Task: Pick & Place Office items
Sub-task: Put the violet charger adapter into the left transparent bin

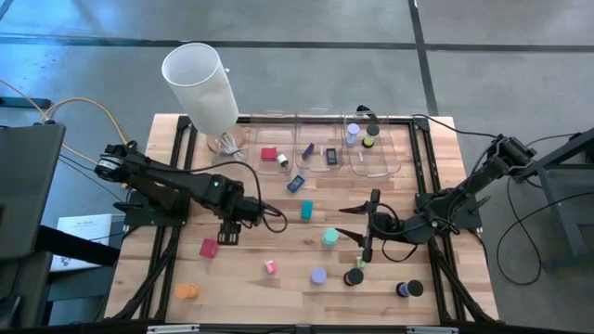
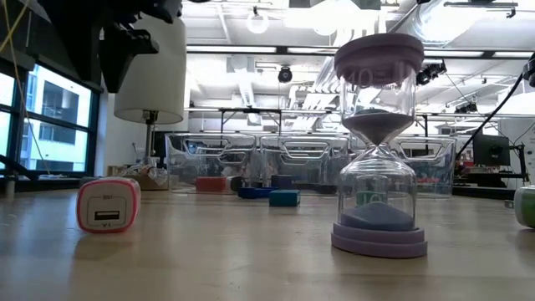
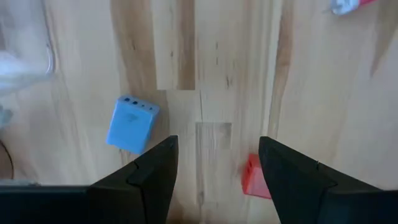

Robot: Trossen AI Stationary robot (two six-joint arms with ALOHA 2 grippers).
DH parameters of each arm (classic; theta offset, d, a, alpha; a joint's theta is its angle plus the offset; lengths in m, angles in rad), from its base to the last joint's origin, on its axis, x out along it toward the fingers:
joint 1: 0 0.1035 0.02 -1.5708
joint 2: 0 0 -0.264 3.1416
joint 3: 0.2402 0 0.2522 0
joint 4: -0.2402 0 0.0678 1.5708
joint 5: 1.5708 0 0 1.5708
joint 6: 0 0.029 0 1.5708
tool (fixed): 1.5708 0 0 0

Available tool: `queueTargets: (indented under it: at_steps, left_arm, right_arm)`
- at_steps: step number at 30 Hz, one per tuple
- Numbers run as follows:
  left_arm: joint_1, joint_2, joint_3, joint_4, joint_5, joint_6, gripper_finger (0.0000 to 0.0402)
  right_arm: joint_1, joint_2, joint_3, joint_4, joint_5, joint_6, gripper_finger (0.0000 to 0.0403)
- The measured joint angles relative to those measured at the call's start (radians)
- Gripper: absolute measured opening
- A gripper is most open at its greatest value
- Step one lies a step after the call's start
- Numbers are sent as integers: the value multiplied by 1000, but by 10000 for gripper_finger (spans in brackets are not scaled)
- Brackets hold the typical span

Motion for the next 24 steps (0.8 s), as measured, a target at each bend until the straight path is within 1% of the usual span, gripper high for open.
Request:
queueTargets:
  at_steps: [5,10,15,16,20,24]
  left_arm:
    - [9,0,0,0,-64,159,216]
    - [24,0,0,8,-74,143,216]
    - [51,0,0,15,-72,275,216]
    - [54,0,0,24,-69,272,216]
    - [64,0,0,77,-64,145,216]
    - [64,1,0,84,-60,129,216]
  right_arm:
    - [0,0,0,2,0,-1,217]
    - [0,0,0,-2,0,-2,217]
    - [0,0,0,-7,0,-2,217]
    - [0,0,0,-7,0,-2,217]
    - [0,0,0,-7,0,-2,217]
    - [0,0,0,-7,0,-2,217]
